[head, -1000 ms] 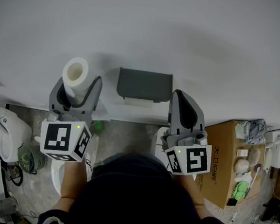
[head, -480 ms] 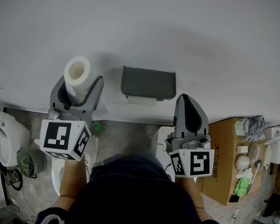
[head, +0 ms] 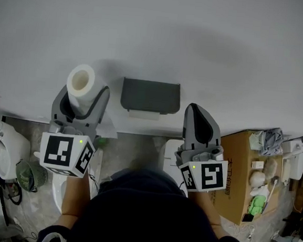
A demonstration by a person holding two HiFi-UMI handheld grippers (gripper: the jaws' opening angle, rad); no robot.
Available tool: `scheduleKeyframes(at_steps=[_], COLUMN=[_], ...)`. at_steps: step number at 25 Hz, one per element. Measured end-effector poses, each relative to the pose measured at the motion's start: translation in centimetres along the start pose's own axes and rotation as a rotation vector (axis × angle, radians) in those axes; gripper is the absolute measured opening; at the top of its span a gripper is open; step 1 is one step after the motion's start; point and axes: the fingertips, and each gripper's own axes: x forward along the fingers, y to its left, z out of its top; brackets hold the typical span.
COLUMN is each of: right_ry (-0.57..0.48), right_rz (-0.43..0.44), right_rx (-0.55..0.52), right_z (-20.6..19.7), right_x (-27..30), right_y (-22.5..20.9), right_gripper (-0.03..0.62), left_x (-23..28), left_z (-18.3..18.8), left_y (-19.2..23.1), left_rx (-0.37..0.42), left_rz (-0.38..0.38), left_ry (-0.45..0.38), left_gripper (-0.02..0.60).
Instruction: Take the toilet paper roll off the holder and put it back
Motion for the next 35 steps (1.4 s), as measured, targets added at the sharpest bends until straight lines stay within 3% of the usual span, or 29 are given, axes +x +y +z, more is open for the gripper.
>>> scheduleKeyframes(at_steps=[7,14,35], right_ry=[-0.011,-0.012,-0.056], right_rz=[0.061,0.095,0.127], right_rx=[0.009,0.03,0.073], right_z=[-0.1,-0.8,-1.2], right_x=[0.5,0.4,-0.1], right_y=[-0.7,-1.4,-2.8], right_gripper=[0.015,0.015,0.016], left_x=[-0.2,-0.1,0.2], left_z=[0.4,0.1,1.5], left_y=[-0.9,-2.5,-4.3], left_rx=[0.043,0.019,0.036], left_rz=[0.033,0.029,0.056], left_ry=[-0.005,-0.006,-0.034], left_gripper=[0.296,0.296,0.296])
